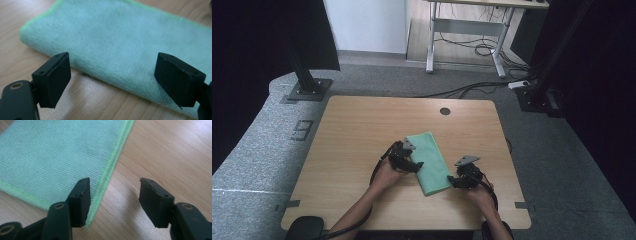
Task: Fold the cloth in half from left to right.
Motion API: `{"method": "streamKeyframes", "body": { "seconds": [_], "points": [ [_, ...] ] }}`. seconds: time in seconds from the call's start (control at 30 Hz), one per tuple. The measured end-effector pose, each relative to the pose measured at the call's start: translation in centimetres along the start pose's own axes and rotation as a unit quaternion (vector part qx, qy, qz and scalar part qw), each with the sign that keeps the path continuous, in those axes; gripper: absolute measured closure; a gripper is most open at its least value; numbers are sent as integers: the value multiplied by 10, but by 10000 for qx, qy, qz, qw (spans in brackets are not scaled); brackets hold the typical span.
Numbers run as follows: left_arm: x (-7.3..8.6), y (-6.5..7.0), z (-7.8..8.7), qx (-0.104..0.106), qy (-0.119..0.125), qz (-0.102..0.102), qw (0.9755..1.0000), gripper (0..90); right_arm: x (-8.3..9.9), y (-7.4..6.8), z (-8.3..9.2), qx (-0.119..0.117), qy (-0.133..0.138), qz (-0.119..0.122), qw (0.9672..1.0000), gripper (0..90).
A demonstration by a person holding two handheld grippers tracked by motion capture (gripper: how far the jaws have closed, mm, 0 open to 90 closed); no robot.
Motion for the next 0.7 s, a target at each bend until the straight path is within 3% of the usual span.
{"method": "streamKeyframes", "body": {
  "seconds": [0.1, 0.3, 0.47, 0.7],
  "points": [
    [3, 1, -4, -142, -107, -83, 9998, 130, 2, 0, 0, 3, 64, -86, 9999, 412],
    [10, -6, -2, -176, -46, 112, 9998, 125, 3, -6, -1, -187, 131, -105, 9997, 399],
    [19, -17, 3, -161, -20, 288, 9995, 125, -1, -23, -6, -463, 175, 24, 9988, 362],
    [31, -31, 13, -225, -18, 396, 9990, 124, -10, -42, -14, -626, 237, 155, 9976, 350]
  ]
}}
Point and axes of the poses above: each handheld gripper's, and its own axes: z roughly backward along the jaws, x roughly out of its underside, y roughly to its right, the point moved 2 cm from there along -z, roughly forward along the jaws, and after that the axes turned 2 degrees about -x, right-handed, at the moved point
